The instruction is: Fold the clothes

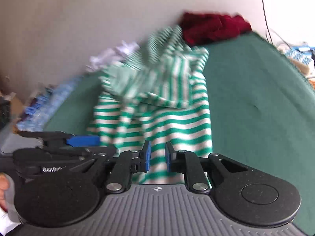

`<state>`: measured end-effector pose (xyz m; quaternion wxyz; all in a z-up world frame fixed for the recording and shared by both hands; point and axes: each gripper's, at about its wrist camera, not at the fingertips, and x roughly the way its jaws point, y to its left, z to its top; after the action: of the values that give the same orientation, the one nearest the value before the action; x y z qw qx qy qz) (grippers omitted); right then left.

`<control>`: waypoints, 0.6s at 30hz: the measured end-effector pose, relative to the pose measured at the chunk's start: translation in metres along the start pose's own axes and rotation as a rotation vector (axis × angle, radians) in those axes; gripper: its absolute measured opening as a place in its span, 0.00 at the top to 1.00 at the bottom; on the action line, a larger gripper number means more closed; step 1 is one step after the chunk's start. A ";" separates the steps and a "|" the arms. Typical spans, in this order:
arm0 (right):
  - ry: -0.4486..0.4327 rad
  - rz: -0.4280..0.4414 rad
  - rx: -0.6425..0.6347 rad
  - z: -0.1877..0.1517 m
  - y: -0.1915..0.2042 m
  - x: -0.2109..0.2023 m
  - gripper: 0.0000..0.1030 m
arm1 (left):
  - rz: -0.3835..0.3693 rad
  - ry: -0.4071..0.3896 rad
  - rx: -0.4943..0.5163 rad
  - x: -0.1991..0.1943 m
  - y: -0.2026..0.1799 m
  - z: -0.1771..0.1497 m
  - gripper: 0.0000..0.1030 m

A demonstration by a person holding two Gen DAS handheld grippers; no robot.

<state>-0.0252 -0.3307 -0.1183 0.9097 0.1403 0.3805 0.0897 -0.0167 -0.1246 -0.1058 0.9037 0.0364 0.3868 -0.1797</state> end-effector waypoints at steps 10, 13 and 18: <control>-0.039 0.052 0.176 0.042 0.015 0.023 0.65 | -0.112 0.013 0.094 -0.006 -0.011 -0.006 0.29; -0.041 -0.025 0.222 0.049 0.007 0.036 0.78 | -0.108 -0.008 0.160 -0.009 -0.021 -0.020 0.20; -0.066 -0.171 0.185 0.052 -0.004 0.031 0.95 | -0.145 -0.019 0.228 -0.020 -0.029 -0.038 0.09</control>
<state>0.0339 -0.3360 -0.1052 0.9092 0.1933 0.3677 -0.0284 -0.0655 -0.1375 -0.1155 0.8820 0.1092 0.3570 -0.2877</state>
